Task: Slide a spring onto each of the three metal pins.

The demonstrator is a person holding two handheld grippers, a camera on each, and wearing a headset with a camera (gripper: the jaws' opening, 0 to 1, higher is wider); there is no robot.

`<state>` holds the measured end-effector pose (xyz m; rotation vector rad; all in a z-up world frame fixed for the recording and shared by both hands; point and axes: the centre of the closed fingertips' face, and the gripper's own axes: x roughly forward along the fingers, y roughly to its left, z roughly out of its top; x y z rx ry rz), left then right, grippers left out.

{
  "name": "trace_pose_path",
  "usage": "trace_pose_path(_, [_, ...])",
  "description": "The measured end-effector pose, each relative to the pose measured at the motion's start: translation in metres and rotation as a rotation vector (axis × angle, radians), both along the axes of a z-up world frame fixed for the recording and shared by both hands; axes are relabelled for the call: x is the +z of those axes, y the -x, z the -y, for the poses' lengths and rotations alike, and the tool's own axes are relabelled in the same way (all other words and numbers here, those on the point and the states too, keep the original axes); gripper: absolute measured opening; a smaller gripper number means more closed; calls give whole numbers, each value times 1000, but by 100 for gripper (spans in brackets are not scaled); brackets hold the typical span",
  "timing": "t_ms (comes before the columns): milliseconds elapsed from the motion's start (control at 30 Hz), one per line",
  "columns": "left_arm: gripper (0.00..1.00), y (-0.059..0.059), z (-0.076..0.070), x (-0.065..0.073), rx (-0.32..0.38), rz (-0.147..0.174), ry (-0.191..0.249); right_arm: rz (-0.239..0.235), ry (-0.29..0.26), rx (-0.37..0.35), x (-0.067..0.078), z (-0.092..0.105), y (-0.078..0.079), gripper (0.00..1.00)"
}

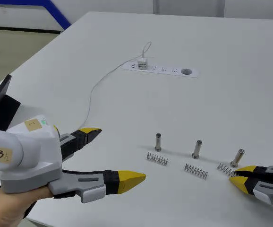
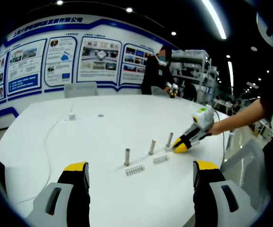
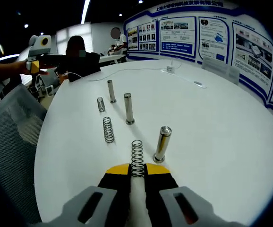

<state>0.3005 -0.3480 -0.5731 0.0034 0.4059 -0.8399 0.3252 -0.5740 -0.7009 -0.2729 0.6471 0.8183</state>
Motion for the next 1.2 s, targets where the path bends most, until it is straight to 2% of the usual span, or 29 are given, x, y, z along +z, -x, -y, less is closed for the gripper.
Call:
trace_pose_path(233, [93, 0, 7, 0, -19, 1, -1, 25, 30, 23, 3, -1, 3, 11])
trace_pose_path(467, [93, 2, 14, -1, -39, 1, -3, 29, 13, 41, 11, 1, 8, 11])
trace_pose_path(600, [92, 5, 20, -2, -71, 2, -14, 44, 2, 78, 25, -6, 14, 10])
trace_pose_path(733, [91, 8, 28, -4, -108, 7, -27, 75, 28, 146, 40, -13, 18, 10])
trace_pose_path(800, [92, 8, 33, -4, -123, 22, -41, 85, 28, 173, 49, -18, 20, 10])
trace_pose_path(933, [86, 11, 46, 2, -173, 42, -21, 106, 33, 231, 64, -28, 24, 10])
trace_pose_path(1000, [83, 12, 53, 3, -202, 54, -26, 109, 30, 264, 72, -34, 28, 10])
trace_pose_path(1200, [79, 18, 75, 1, -283, 60, -53, 127, 26, 346, 89, -49, 40, 10])
